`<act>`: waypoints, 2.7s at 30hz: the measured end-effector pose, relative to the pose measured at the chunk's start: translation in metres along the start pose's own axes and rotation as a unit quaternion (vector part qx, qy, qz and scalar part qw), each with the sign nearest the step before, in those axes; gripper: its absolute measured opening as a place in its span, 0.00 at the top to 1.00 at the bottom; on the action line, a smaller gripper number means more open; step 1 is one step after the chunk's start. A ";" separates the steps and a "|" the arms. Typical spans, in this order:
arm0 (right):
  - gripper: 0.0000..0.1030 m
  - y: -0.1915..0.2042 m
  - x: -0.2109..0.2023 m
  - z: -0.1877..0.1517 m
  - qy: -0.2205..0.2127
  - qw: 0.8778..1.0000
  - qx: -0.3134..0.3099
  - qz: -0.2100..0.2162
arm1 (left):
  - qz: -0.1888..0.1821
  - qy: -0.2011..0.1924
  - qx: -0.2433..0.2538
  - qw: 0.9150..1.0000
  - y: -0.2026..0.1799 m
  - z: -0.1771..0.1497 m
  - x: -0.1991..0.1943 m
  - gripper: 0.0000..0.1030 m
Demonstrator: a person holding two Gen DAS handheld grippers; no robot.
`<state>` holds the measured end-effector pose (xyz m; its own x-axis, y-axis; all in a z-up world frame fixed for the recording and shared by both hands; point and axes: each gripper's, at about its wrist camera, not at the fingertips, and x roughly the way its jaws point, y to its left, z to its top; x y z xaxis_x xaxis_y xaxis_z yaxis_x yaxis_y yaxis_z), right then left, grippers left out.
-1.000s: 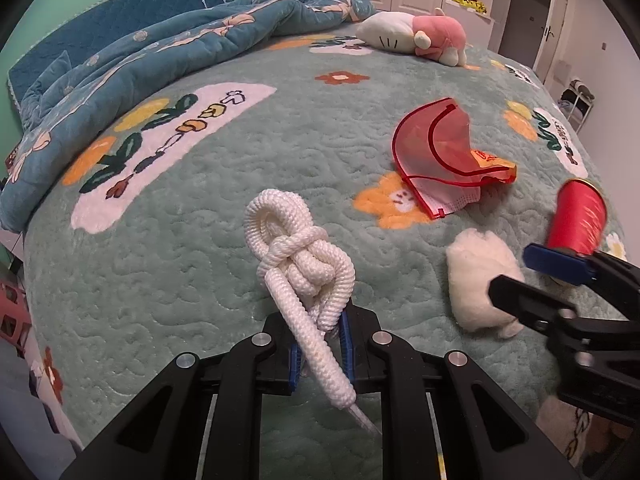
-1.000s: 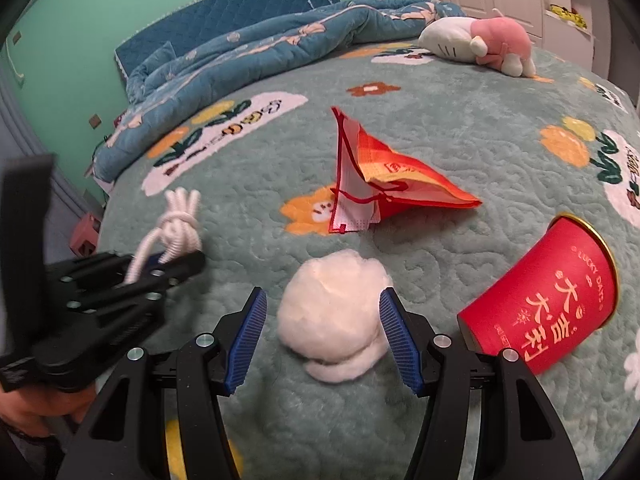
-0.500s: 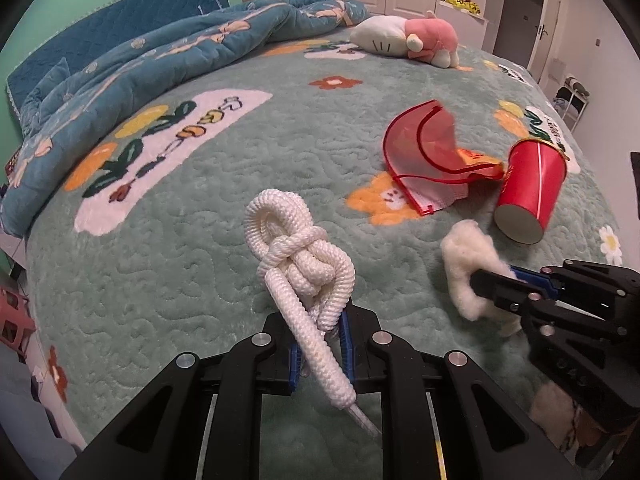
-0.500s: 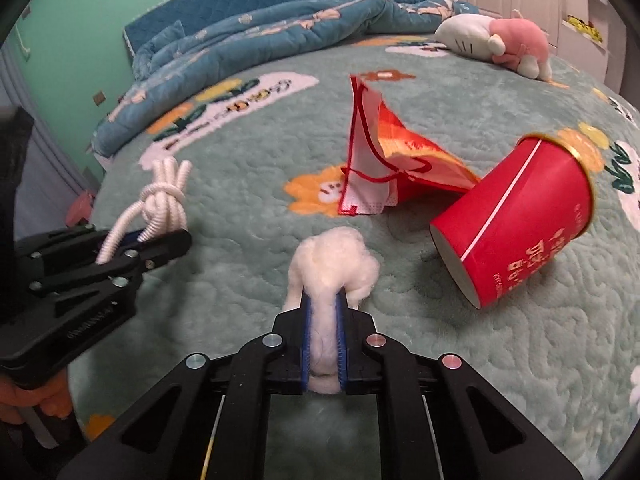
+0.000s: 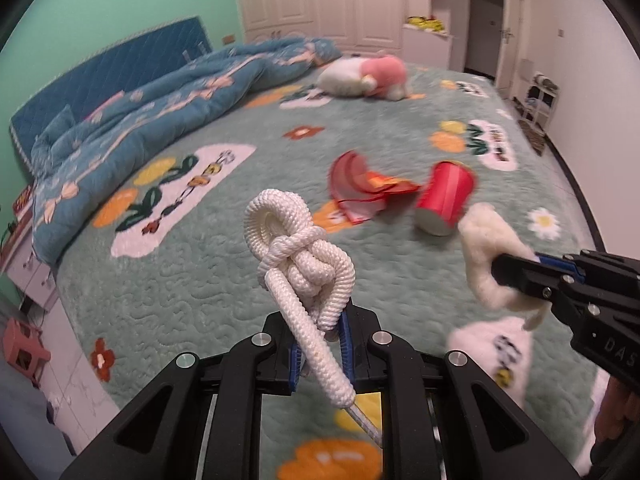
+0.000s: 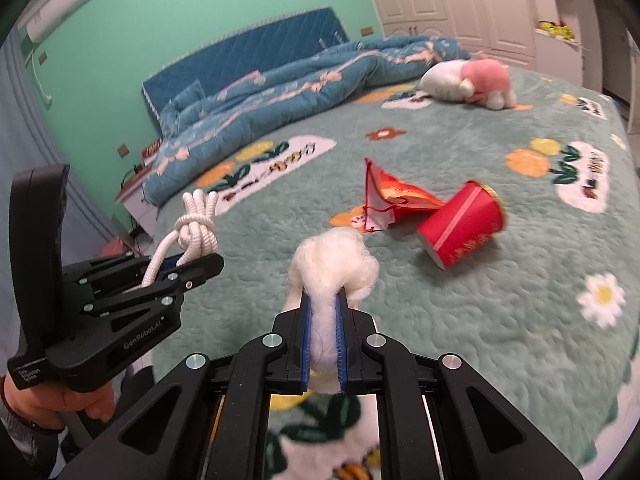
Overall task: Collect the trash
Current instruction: 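Close the right tool on the white cotton ball and lift it, then carry the cord and cotton ball in both tools over the orange bin, then open both tools to drop the cord and cotton ball into the bin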
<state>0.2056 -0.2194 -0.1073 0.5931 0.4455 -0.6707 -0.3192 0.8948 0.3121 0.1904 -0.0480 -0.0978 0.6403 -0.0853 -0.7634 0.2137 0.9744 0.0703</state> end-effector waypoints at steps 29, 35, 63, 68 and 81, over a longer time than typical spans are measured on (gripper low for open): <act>0.90 -0.155 -0.302 -0.169 -0.165 0.937 0.218 -0.215 | -0.224 -0.084 0.299 0.924 -0.311 -0.026 -0.103 0.83; 0.90 -0.192 -0.355 -0.233 -0.180 0.904 0.285 -0.265 | -0.273 -0.073 0.363 0.888 -0.374 -0.053 -0.109 0.83; 0.78 -0.345 -0.309 -0.380 -0.091 0.839 0.448 -0.294 | -0.300 0.089 0.483 0.818 -0.531 -0.138 -0.011 0.73; 0.71 -0.350 -0.303 -0.384 -0.087 0.837 0.453 -0.294 | -0.291 0.083 0.487 0.819 -0.534 -0.139 -0.012 0.63; 0.61 -0.334 -0.322 -0.366 -0.105 0.835 0.436 -0.320 | -0.291 0.056 0.469 0.832 -0.526 -0.125 -0.027 0.45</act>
<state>-0.1490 -0.6724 -0.2420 0.5822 -0.2184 -0.7831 0.7172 0.5916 0.3683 -0.0314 -0.5318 -0.1945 0.1656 -0.4146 -0.8948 0.9790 0.1785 0.0985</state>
